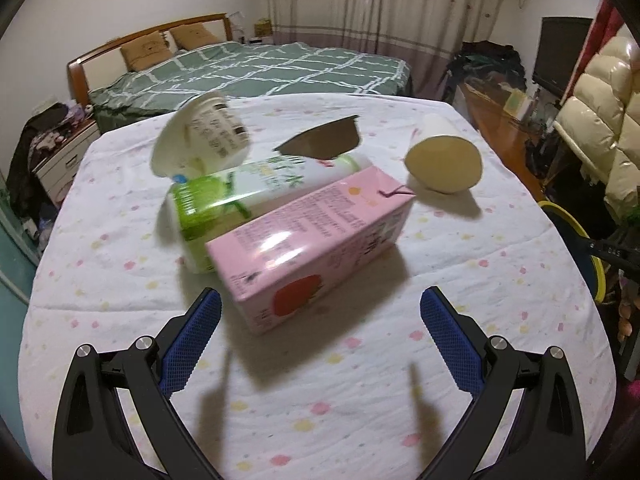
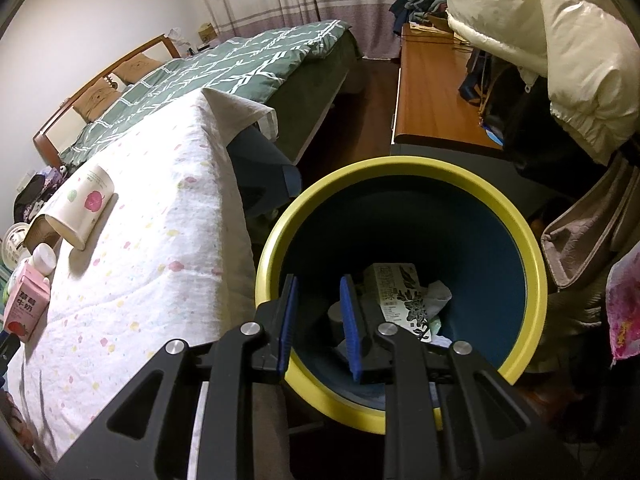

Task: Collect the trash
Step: 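Grasp the pink milk carton with the left gripper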

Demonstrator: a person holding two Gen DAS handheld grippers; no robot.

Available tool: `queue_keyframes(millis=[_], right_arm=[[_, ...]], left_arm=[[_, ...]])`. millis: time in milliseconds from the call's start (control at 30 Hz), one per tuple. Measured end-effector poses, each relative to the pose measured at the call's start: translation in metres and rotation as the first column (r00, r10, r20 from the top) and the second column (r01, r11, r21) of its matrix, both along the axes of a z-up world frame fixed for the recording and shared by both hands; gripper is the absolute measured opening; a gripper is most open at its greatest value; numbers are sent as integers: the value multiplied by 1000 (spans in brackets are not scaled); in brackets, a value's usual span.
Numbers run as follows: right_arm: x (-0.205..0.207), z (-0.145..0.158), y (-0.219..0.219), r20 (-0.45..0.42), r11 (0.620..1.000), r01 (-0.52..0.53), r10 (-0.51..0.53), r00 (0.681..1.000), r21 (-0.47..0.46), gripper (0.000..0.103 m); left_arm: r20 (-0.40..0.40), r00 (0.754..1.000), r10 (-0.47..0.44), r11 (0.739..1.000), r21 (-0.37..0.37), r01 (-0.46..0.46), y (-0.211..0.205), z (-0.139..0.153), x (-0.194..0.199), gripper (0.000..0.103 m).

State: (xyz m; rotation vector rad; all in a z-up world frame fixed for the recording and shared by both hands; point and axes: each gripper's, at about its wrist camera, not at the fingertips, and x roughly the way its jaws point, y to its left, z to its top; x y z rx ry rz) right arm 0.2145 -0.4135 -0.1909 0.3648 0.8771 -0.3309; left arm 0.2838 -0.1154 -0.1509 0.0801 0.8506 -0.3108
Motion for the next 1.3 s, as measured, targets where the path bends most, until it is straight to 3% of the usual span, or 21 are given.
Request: queue_keyframes(millis=[133,367,500,667,867,1167,1300], right_arm=[[-1,-1,-1,1,1000,0,0,1000,6,21],[-5,-4,-6,7,1000,1,-1,1000,23,22],[-8,-4,-9,12,1000,3,-3,1000,27,23],[-11,-5,-12,20,999,10,-10,1000,37,25],[-10,-7,-10,13,999,3,-4,1000,35,25],[-8,-12,-9,0,999,-1,1,1000,39,25],[-9,-14,-10,-2,999,-3,3,1000,44,25]], left_arm=[[-8,999,-42,999,-14,42,-16,2,-1,98],[-16,973,-229,971,-74,227,-57,15,-27,98],[18,981,-191,981,-35,192,-52,28,-34,98],[1,991,-136,990,23,136,-39,28,-20,98],[-27,988,-149,988,45,151,-48,21,10,97],[-86,987,-134,987,77,141,-67,9,45,78],[-116,985,-129,986,91,139,-74,4,55,62]])
